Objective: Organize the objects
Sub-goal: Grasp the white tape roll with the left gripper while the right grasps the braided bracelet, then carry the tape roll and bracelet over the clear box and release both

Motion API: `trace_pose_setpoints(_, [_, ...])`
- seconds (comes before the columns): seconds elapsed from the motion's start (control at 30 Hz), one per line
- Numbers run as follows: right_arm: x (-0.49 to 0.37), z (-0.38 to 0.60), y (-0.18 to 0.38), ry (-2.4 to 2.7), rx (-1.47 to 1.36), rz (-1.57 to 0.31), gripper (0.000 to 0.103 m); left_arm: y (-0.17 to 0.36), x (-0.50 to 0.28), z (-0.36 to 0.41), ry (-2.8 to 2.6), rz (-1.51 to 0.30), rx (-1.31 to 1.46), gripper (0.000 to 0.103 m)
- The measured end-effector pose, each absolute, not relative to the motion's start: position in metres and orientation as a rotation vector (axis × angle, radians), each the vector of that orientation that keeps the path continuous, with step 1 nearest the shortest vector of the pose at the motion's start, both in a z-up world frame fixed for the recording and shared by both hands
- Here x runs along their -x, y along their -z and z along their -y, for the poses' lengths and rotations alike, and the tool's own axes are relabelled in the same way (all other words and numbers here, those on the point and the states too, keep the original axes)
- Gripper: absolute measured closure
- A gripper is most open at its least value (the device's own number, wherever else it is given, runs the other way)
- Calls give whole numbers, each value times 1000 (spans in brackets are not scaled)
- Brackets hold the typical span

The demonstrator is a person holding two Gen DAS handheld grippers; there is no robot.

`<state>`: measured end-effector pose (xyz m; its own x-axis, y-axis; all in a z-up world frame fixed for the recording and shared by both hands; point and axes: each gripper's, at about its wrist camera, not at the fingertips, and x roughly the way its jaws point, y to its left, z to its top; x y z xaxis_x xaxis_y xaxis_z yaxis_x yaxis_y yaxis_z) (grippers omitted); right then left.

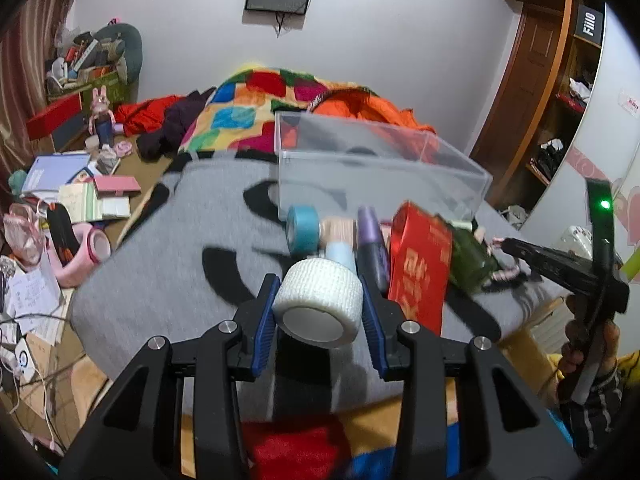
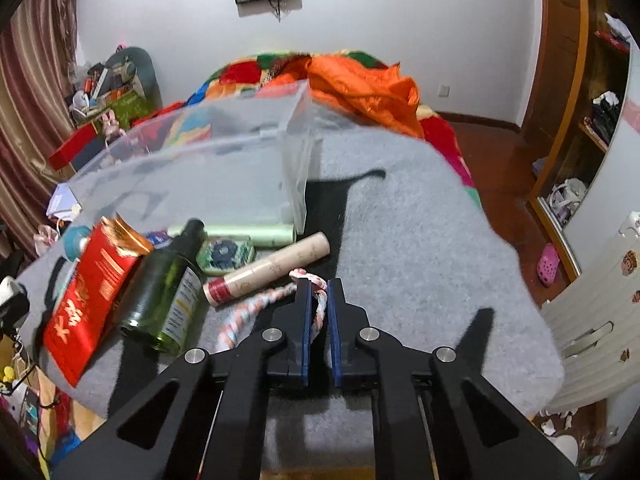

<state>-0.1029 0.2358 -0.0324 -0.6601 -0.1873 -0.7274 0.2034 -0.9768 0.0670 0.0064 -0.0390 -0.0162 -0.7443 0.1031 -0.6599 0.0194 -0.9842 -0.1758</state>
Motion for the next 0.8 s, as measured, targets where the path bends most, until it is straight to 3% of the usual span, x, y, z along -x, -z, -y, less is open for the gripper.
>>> trace_pose_setpoints(0.33, [104, -235, 22, 2658, -1180, -93, 93, -14, 22, 35, -2902, 233, 989, 64])
trace_pose_setpoints(0.37, [106, -236, 26, 2647, -1214, -90, 82, -15, 26, 34, -2897, 240, 981, 64])
trace_pose_setpoints(0.4, [110, -238, 31, 2638, -1245, -72, 64, -17, 29, 32, -2893, 233, 978, 64])
trace_pose_setpoints(0.47, [111, -240, 37, 2651, -1249, -48, 47, -20, 36, 29, -2887, 219, 974, 64])
trace_pose_setpoints(0.63, [122, -237, 48, 2664, -1270, -92, 50, -25, 58, 27, -2888, 191, 982, 64])
trace_pose_setpoints(0.7, [129, -234, 56, 2645, -1309, -113, 76, -26, 66, 25, -2893, 179, 986, 63])
trace_pose_setpoints(0.8, [127, -236, 57, 2652, -1299, -98, 82, -25, 77, 25, -2896, 158, 1003, 63])
